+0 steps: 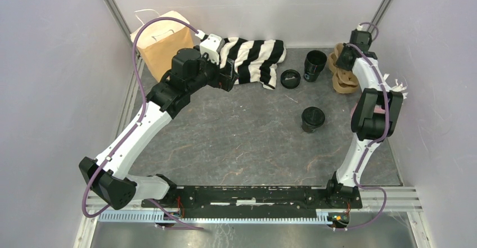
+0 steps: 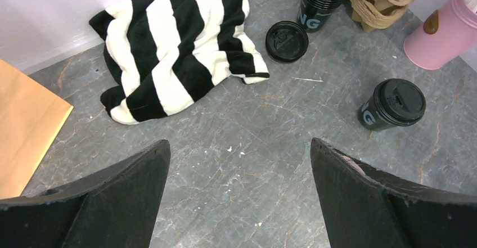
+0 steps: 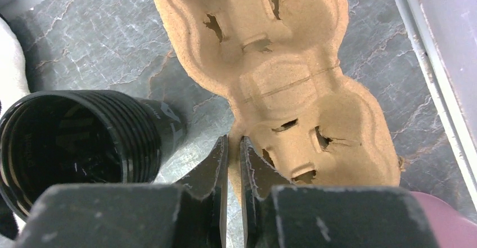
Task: Pack the takeout coffee
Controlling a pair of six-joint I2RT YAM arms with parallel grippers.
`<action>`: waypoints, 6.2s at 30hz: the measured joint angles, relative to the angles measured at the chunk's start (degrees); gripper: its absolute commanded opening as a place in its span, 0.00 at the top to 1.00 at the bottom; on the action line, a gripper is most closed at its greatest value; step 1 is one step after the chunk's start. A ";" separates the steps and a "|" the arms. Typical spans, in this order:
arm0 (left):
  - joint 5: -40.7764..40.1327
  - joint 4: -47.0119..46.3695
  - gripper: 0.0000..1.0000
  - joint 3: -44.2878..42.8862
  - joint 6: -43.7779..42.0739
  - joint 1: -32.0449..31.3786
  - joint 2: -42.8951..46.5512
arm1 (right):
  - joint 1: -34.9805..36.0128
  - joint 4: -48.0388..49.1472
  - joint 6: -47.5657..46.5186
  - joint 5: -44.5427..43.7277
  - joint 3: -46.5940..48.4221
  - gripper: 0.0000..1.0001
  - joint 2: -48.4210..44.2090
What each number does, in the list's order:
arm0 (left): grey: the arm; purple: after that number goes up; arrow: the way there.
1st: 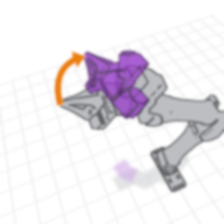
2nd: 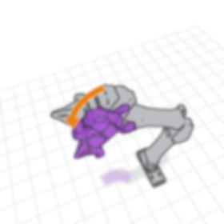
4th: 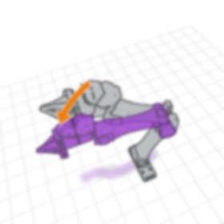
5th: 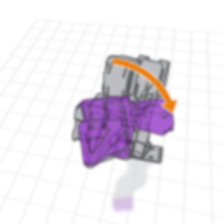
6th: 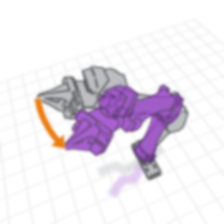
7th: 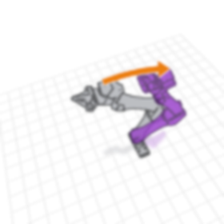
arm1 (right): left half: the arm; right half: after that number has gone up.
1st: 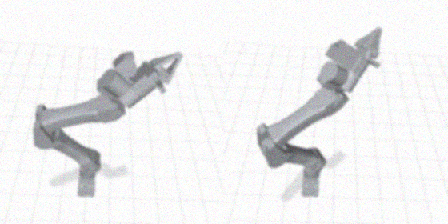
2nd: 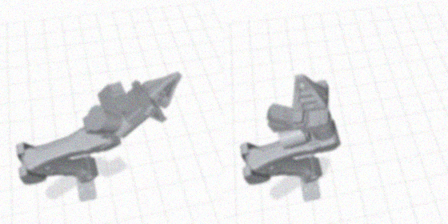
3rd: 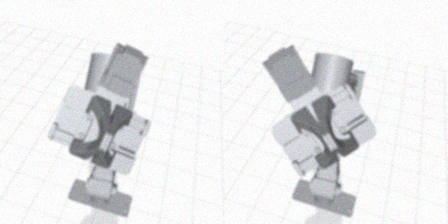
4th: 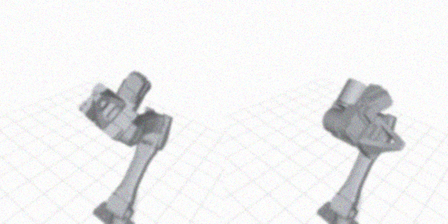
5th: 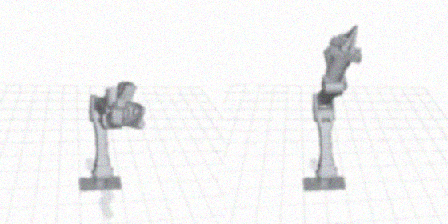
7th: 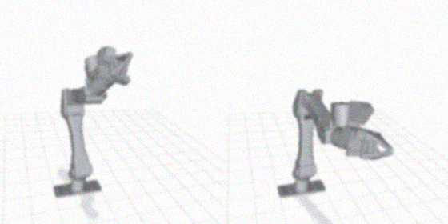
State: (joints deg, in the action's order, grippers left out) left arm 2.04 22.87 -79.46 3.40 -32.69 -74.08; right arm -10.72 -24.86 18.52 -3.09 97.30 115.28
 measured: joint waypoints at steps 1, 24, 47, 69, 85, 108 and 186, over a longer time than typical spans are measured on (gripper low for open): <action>0.02 0.00 0.00 0.00 0.00 0.00 0.02 | 1.25 -0.26 -0.79 -2.14 0.46 1.00 0.00; 1.51 -0.72 0.00 1.03 0.11 -0.07 4.92 | 9.07 2.01 -9.60 -0.24 -9.38 1.00 -26.95; -10.97 10.32 0.00 -27.58 8.20 22.95 -13.46 | 25.59 2.23 -5.97 21.62 -27.65 1.00 -44.50; -9.14 21.55 0.12 -35.98 51.98 36.15 -26.80 | 52.57 -5.22 -25.49 -4.81 -27.15 1.00 -47.84; -9.35 9.18 0.78 -25.14 67.93 37.46 -26.47 | 53.42 -5.22 -28.28 -9.29 -27.76 1.00 -50.25; 10.49 -5.73 0.98 8.90 68.02 38.12 7.50 | 58.71 -5.29 -28.28 -10.12 -27.65 1.00 -47.67; 36.98 -12.66 0.68 -4.42 49.44 10.03 -4.72 | 59.36 -9.60 -34.45 -6.84 -17.25 1.00 -53.07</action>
State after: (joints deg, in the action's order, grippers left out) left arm 39.03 10.22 -83.88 52.84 -22.65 -78.81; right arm 48.64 -34.46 -15.92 -9.93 80.05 62.22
